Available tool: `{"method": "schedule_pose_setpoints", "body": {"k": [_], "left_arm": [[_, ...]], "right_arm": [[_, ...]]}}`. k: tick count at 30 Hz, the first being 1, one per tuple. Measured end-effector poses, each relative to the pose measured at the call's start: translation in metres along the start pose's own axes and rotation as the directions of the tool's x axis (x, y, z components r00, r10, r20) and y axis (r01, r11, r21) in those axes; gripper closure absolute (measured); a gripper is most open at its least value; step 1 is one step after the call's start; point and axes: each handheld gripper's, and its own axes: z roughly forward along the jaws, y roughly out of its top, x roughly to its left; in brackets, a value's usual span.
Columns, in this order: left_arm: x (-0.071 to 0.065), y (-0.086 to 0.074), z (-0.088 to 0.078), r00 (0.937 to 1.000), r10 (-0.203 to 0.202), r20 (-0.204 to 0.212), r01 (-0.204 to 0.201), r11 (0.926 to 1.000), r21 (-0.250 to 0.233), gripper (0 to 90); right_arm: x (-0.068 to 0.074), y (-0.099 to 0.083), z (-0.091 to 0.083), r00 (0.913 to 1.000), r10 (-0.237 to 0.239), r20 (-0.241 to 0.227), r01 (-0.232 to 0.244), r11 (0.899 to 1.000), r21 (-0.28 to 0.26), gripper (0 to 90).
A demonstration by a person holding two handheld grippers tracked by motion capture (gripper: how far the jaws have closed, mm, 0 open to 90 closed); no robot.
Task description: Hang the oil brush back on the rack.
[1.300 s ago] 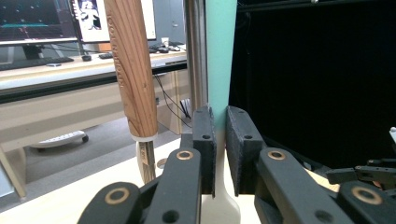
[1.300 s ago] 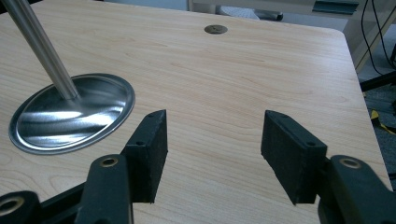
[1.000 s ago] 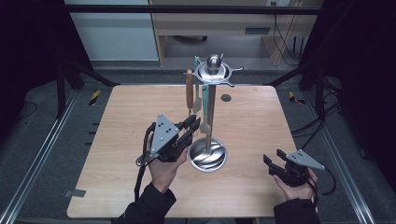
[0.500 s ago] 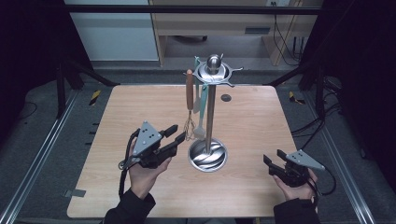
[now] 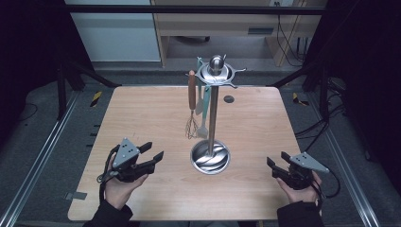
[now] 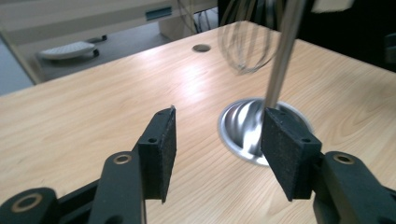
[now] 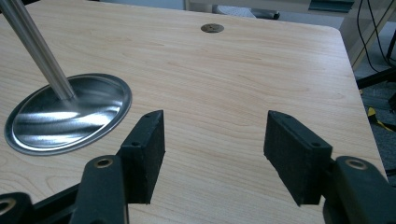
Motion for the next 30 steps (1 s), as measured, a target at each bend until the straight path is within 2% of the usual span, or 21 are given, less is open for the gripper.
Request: {"method": "schedule_pose_setpoints", "body": {"k": [2,3,6,7,8,14,23,24,28,30], "left_arm": [[0.004,-0.004,-0.001,1.0,-0.007,-0.006,0.007,1.0,0.007,44.3],[0.011,-0.012,-0.002,0.9995,-0.025,-0.019,0.025,0.9996,0.015,44.0],[0.017,-0.02,-0.002,0.9989,-0.033,-0.034,0.034,0.9989,0.033,42.8],[0.025,-0.027,-0.003,0.9979,-0.038,-0.052,0.041,0.998,0.047,42.3],[0.025,-0.027,-0.003,0.9979,-0.038,-0.052,0.041,0.998,0.047,41.9],[0.048,-0.055,-0.004,0.9911,-0.081,-0.105,0.092,0.9913,0.095,39.5],[0.068,-0.078,-0.011,0.9837,-0.078,-0.162,0.099,0.9863,0.131,35.6],[0.073,-0.084,-0.013,0.98,-0.087,-0.179,0.112,0.9842,0.137,35.6],[0.082,-0.092,-0.015,0.9709,-0.121,-0.206,0.153,0.977,0.148,35.8],[0.083,-0.093,-0.015,0.9699,-0.123,-0.21,0.157,0.976,0.151,35.9]], "right_arm": [[0.0,0.0,0.0,1.0,0.005,-0.003,-0.005,1.0,0.002,38.7],[0.0,0.0,0.0,1.0,0.005,-0.003,-0.005,1.0,0.002,38.4],[0.0,-0.001,0.0,1.0,0.0,0.001,0.0,1.0,0.004,38.2],[0.0,-0.001,0.001,1.0,0.0,0.001,0.0,1.0,0.004,38.0],[0.0,-0.001,0.001,1.0,0.0,0.001,0.0,1.0,0.004,38.0],[-0.001,-0.002,0.001,1.0,0.009,0.0,-0.009,1.0,0.017,37.3],[-0.002,-0.005,0.003,0.9999,0.01,0.006,-0.01,0.999,0.042,35.5],[-0.002,-0.005,0.004,0.9999,0.011,0.008,-0.011,0.999,0.046,35.3],[-0.003,-0.006,0.004,0.9999,0.016,0.004,-0.016,0.999,0.046,35.1],[-0.003,-0.006,0.004,0.9999,0.016,0.003,-0.016,0.999,0.046,35.0]]}}
